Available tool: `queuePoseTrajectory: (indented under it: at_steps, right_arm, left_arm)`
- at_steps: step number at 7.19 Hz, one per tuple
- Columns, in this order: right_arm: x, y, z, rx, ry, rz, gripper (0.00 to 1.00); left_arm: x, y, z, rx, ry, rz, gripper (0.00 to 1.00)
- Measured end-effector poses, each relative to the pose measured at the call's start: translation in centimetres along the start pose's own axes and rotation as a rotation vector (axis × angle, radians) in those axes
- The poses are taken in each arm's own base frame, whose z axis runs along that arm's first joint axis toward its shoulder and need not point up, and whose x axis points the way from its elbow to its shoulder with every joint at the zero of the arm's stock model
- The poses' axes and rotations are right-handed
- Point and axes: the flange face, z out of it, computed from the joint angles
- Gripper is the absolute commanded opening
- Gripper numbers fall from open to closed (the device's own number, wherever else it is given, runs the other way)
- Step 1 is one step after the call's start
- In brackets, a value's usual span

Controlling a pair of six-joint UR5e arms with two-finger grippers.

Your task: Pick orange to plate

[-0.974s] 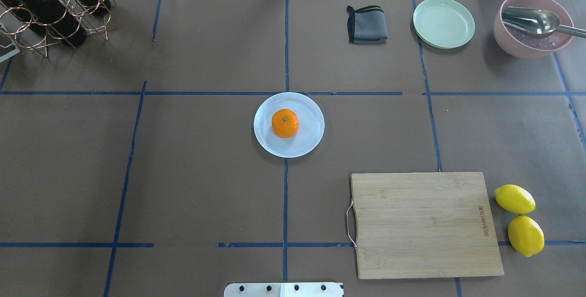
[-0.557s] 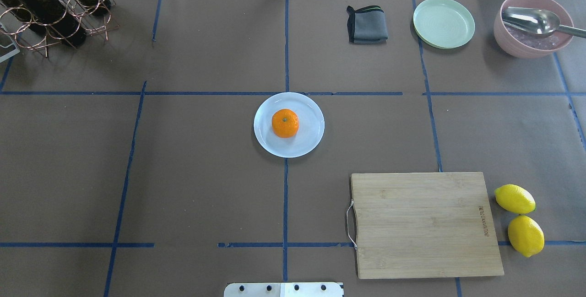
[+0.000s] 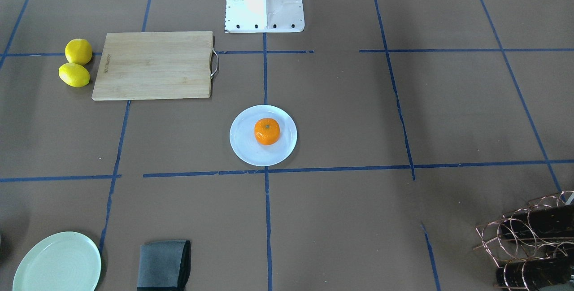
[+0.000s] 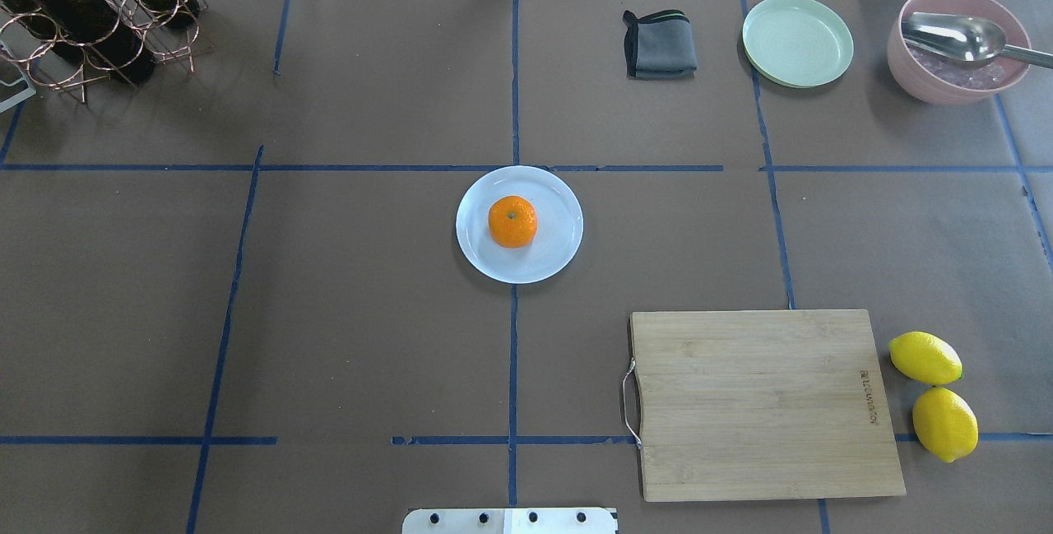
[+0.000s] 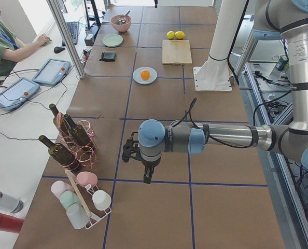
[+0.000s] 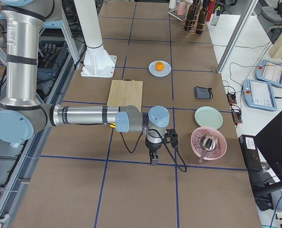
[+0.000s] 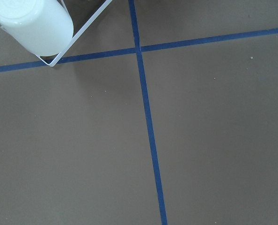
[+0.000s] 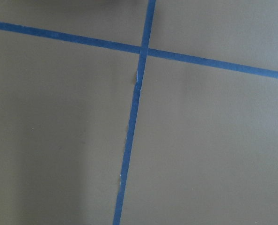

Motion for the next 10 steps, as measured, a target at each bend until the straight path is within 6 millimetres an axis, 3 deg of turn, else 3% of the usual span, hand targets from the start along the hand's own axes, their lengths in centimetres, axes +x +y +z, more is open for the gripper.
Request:
queuePoseTrajectory:
  at_steps: [10]
  right_arm:
    - [0.7, 1.2, 1.2, -0.025, -0.010, 0.011, 1.00]
  left_arm:
    - [0.0, 0.0, 0.1, -0.002, 0.000, -0.001, 1.00]
